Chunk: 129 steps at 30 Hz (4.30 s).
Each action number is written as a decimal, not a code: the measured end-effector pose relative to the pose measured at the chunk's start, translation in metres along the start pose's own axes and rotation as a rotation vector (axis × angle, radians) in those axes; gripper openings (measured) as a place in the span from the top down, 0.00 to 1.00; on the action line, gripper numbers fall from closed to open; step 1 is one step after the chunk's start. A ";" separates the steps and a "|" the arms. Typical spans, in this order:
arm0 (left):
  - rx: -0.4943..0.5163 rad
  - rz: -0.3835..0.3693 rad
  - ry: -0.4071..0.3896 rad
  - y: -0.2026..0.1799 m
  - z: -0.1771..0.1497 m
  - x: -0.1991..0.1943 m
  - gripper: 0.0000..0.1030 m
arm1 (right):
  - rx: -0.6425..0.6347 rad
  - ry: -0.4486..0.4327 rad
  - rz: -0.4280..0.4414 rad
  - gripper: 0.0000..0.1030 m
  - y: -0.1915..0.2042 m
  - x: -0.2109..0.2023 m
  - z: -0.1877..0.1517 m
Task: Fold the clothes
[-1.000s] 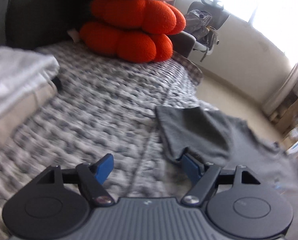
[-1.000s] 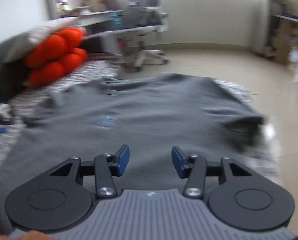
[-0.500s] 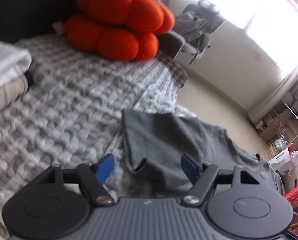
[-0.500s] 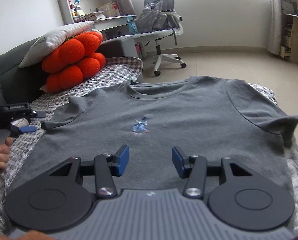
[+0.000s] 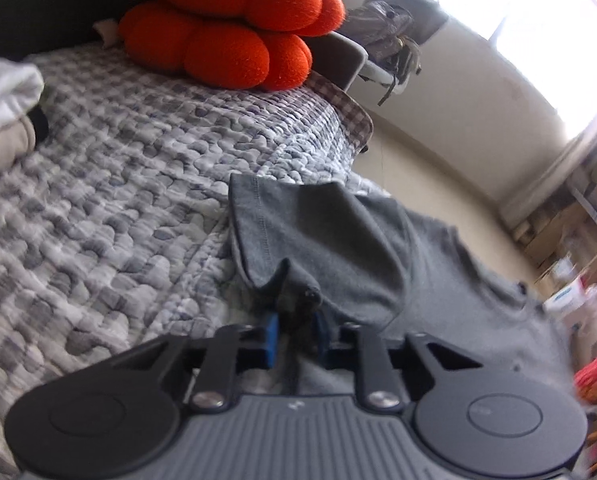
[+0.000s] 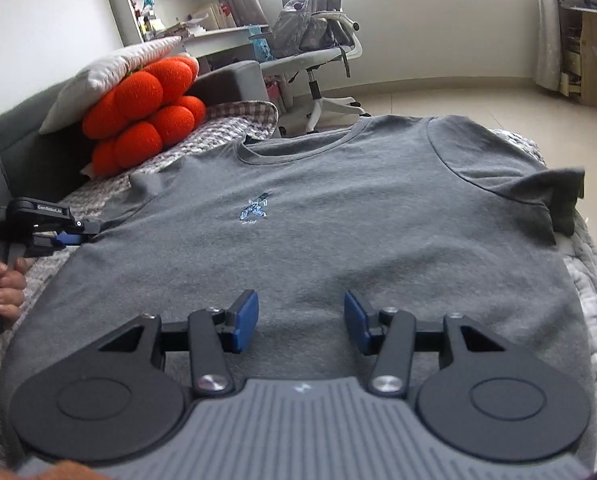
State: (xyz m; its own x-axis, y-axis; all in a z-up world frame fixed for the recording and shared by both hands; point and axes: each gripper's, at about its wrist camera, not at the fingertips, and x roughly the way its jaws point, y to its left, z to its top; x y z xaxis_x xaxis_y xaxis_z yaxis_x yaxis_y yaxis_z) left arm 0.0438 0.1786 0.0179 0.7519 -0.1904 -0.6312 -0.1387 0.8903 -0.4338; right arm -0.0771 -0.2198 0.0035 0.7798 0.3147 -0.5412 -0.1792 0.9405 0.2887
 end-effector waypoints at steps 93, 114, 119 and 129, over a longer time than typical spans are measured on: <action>0.494 -0.105 0.111 -0.165 0.003 0.031 0.79 | 0.227 -0.138 0.282 0.30 -0.031 -0.011 -0.016; 0.980 -0.084 0.076 -0.156 -0.087 -0.023 0.38 | 0.249 -0.151 0.271 0.32 -0.033 -0.009 -0.018; 1.015 -0.040 0.108 -0.169 -0.091 -0.001 0.33 | 0.266 -0.161 0.291 0.32 -0.036 -0.010 -0.019; 0.966 -0.018 0.089 -0.168 -0.084 0.010 0.90 | 0.292 -0.176 0.320 0.32 -0.041 -0.014 -0.019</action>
State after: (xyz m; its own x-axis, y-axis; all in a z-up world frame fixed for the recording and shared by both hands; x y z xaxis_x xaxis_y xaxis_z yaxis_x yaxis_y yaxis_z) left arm 0.0203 -0.0081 0.0306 0.6915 -0.2022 -0.6935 0.4914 0.8353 0.2465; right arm -0.0922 -0.2604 -0.0162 0.8075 0.5325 -0.2539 -0.2703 0.7164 0.6432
